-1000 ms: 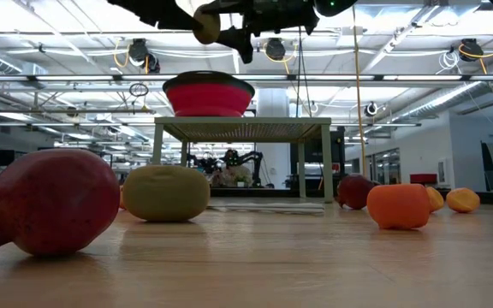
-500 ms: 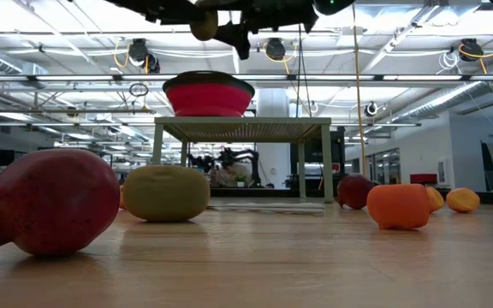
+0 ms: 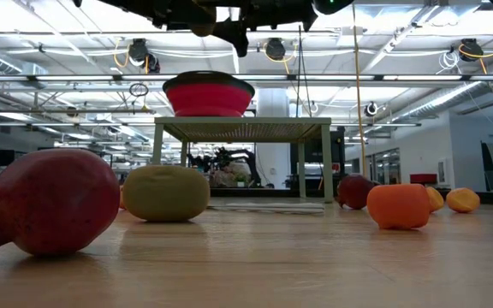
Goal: Pick & Place Fruit
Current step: Put the kiwi into the red strainer bowl
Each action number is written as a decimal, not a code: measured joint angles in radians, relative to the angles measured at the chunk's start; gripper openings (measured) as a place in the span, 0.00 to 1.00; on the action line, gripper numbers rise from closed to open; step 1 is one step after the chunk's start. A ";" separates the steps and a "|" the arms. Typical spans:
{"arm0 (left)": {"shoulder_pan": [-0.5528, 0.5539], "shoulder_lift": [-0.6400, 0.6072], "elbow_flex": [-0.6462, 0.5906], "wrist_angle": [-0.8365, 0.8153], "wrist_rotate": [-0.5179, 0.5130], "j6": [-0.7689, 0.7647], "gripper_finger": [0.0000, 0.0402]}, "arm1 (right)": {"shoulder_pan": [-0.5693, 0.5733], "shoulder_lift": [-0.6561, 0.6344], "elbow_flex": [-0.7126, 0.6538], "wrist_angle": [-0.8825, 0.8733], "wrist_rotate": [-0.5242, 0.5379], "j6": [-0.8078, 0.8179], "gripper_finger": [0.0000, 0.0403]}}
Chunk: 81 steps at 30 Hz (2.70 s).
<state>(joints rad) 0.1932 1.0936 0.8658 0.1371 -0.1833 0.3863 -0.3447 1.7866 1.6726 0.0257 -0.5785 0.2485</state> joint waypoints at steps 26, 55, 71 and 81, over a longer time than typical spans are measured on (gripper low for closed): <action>0.018 -0.002 0.000 -0.015 0.049 -0.042 0.58 | -0.007 0.000 0.000 -0.024 0.006 -0.006 0.70; 0.120 -0.062 0.000 -0.089 -0.079 0.022 0.57 | -0.059 -0.030 0.000 -0.181 0.060 -0.011 0.71; 0.199 0.030 0.168 -0.283 0.023 -0.076 0.59 | -0.063 -0.085 -0.001 -0.202 0.058 -0.180 0.22; 0.236 0.188 0.383 -0.540 0.022 -0.096 0.59 | -0.062 -0.091 -0.002 -0.256 0.055 -0.301 0.01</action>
<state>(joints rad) 0.4291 1.2812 1.2491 -0.4032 -0.1617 0.2899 -0.4065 1.6953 1.6704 -0.2304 -0.5238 -0.0524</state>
